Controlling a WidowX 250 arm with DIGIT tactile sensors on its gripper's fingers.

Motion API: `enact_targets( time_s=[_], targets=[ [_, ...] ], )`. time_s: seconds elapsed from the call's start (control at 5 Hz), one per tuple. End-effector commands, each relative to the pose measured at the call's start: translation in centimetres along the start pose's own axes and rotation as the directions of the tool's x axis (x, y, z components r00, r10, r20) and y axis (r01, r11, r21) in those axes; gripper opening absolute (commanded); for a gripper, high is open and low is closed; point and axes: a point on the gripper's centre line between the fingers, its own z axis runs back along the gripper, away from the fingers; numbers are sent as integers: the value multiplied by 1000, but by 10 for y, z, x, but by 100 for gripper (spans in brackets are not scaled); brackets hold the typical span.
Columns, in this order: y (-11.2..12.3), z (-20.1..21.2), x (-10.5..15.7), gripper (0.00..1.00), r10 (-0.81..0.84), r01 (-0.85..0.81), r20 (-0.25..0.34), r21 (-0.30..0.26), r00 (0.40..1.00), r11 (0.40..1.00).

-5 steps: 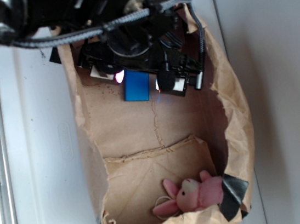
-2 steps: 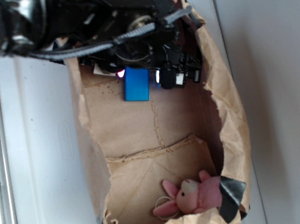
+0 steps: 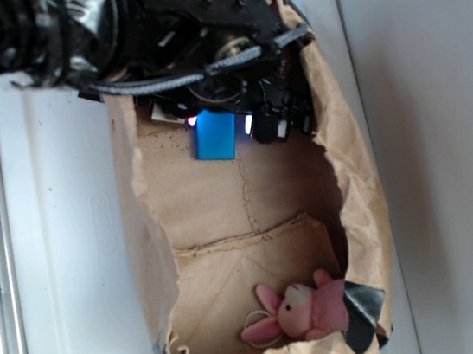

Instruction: Grab the blue block.

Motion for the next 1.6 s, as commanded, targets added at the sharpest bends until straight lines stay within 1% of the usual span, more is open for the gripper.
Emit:
enact_targets(
  time_s=[0.0,0.2,0.4,0.6,0.8,1.0,1.2,1.4],
  targets=[
    [3,-3,-17,100,-31,31,17,21,999,999],
    [4,-2,-26,100,-44,44,-8,29,999,999],
    [5,-3,-39,0,-66,66,1,54,998,996],
    [3,-4,-38,0,-75,74,2,52,997,996],
    [14,9,-56,0,-108,107,20,37,994,994],
    [18,26,-56,0,-201,199,71,40,977,979],
    [-1,45,-60,0,-377,364,117,114,919,924],
    [-21,58,-53,0,-473,443,163,186,866,877]
  ],
)
